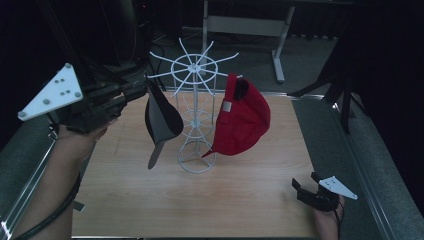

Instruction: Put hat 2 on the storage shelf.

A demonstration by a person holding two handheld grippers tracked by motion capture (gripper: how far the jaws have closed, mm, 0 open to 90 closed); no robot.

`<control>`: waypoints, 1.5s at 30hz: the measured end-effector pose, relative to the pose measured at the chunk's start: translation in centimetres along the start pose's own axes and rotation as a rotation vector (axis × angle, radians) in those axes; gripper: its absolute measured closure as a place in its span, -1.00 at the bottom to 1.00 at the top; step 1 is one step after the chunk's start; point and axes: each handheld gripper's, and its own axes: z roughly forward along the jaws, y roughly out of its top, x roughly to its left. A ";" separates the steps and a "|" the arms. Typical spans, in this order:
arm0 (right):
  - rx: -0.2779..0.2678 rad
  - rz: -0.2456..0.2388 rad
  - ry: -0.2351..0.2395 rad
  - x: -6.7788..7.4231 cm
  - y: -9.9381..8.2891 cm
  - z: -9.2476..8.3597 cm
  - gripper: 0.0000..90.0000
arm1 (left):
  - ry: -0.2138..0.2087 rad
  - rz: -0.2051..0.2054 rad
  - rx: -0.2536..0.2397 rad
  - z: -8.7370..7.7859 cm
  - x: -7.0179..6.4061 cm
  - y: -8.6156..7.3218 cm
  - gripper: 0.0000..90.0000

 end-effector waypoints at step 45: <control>0.016 0.002 0.005 0.0 0.0 0.1 -0.61 | -0.094 -0.027 0.129 5.1 -4.8 -2.4 0.88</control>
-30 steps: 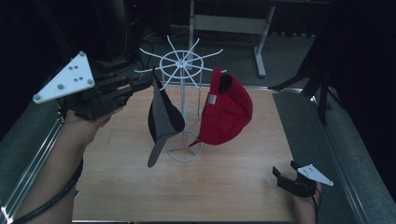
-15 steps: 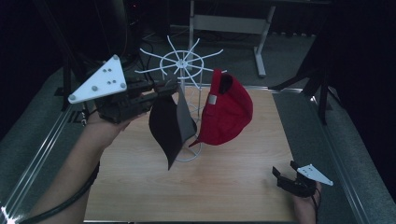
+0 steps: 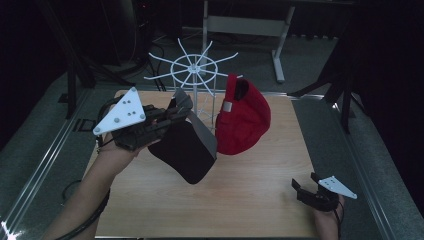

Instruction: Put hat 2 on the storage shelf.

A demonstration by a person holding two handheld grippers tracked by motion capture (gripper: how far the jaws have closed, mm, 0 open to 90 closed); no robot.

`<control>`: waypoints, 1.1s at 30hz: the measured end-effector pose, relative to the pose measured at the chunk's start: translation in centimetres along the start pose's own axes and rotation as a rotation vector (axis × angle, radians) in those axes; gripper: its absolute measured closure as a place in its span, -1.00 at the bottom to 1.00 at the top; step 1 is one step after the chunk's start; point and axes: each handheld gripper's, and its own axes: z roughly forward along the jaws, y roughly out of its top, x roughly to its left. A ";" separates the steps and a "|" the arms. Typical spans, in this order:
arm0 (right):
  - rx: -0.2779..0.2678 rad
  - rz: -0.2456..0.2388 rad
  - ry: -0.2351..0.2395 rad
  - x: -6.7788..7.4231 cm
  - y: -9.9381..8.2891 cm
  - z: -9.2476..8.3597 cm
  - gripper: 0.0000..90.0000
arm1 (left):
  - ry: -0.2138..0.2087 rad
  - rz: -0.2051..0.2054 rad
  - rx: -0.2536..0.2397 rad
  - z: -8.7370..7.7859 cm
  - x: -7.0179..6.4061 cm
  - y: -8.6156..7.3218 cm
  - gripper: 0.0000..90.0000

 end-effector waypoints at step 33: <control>0.000 -0.007 0.001 0.1 0.0 0.0 -0.61 | -0.002 -0.084 -0.001 -5.1 -0.6 -5.3 0.68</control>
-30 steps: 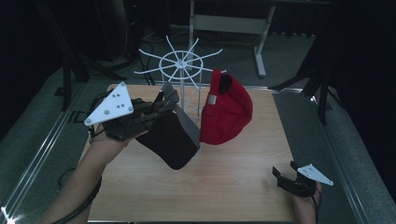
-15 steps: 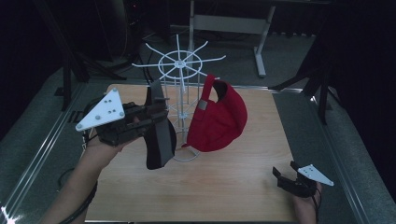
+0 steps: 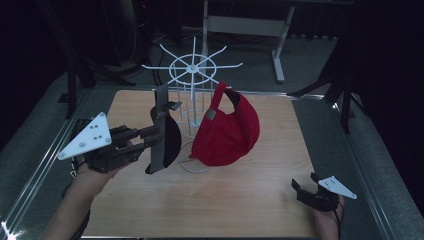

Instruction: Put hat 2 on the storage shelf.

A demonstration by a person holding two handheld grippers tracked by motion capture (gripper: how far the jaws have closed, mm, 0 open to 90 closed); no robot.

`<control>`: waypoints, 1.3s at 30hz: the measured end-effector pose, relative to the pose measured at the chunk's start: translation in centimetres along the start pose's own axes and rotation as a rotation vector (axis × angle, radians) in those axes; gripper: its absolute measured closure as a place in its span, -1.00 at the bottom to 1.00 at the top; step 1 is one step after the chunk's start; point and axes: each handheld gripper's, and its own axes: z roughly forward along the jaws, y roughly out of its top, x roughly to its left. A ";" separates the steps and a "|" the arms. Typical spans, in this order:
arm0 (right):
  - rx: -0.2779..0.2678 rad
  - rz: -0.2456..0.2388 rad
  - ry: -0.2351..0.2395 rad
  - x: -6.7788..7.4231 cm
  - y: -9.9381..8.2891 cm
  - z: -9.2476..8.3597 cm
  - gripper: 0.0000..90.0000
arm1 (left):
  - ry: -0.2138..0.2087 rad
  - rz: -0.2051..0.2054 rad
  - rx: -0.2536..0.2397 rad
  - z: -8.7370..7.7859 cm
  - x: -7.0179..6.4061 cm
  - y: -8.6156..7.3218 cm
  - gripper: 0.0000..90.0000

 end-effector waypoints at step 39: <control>0.000 -0.005 0.003 0.1 0.0 0.0 -0.61 | 0.012 -0.211 0.086 -2.0 -0.4 -16.5 0.63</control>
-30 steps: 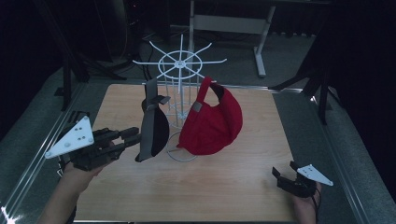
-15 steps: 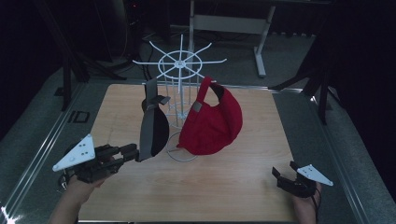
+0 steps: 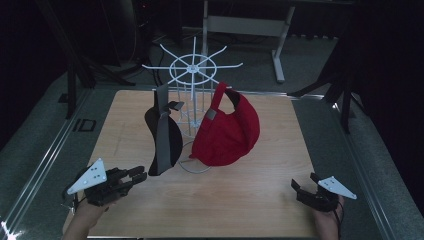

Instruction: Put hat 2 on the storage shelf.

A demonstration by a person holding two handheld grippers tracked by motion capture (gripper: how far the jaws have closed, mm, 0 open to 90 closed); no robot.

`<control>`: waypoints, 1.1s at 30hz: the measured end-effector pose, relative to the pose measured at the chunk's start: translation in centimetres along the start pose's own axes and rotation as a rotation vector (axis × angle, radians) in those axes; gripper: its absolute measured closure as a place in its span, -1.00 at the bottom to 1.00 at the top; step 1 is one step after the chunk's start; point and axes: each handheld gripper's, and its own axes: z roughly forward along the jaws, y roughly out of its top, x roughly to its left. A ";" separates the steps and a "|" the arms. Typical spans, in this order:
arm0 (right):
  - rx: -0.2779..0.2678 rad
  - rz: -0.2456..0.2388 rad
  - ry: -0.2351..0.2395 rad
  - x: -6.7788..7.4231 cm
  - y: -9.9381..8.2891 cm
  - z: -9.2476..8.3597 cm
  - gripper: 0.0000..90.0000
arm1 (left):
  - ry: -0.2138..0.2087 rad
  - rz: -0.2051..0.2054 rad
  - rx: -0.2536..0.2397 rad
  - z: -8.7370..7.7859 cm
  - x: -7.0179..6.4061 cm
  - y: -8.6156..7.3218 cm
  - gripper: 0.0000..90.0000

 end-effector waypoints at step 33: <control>-0.003 -0.010 -0.001 0.1 0.0 0.0 -0.61 | 0.143 -0.120 0.139 0.6 1.4 -7.7 0.47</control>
